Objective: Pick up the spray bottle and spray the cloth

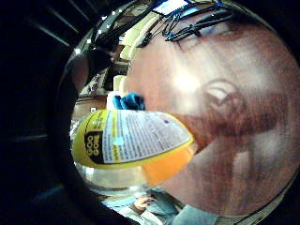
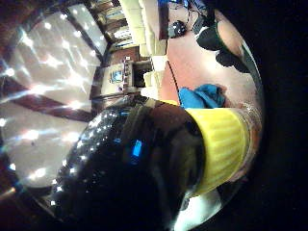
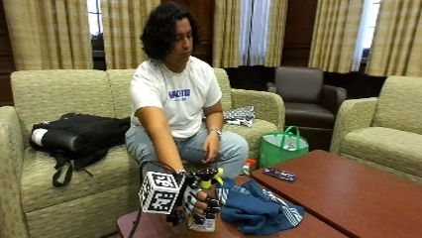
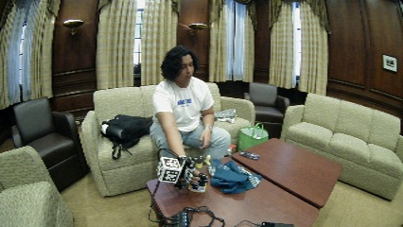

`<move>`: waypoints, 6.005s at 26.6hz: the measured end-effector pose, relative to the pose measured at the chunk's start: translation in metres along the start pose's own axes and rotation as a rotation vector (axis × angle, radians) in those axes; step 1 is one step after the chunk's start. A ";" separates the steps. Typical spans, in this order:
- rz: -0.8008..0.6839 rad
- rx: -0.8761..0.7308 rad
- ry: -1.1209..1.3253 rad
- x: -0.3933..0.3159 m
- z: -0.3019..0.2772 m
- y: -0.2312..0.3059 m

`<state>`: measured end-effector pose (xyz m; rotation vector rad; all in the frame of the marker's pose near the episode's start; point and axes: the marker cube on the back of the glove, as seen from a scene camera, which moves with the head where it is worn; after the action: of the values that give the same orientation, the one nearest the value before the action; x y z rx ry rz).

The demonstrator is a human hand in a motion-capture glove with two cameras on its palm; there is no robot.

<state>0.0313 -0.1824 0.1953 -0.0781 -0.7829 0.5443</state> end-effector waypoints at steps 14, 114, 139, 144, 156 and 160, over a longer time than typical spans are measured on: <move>-0.007 0.047 -0.009 -0.008 0.008 -0.012; -0.108 -0.708 1.541 -0.078 0.185 0.095; -0.400 -0.402 0.257 -0.228 0.146 0.122; -0.443 -0.363 0.039 -0.222 0.173 0.141; -0.454 -0.293 -0.112 -0.167 0.265 0.165; -0.437 -0.283 -0.107 -0.140 0.290 0.168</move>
<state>-0.3231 -0.1453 0.2672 -0.1353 -0.9454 0.0216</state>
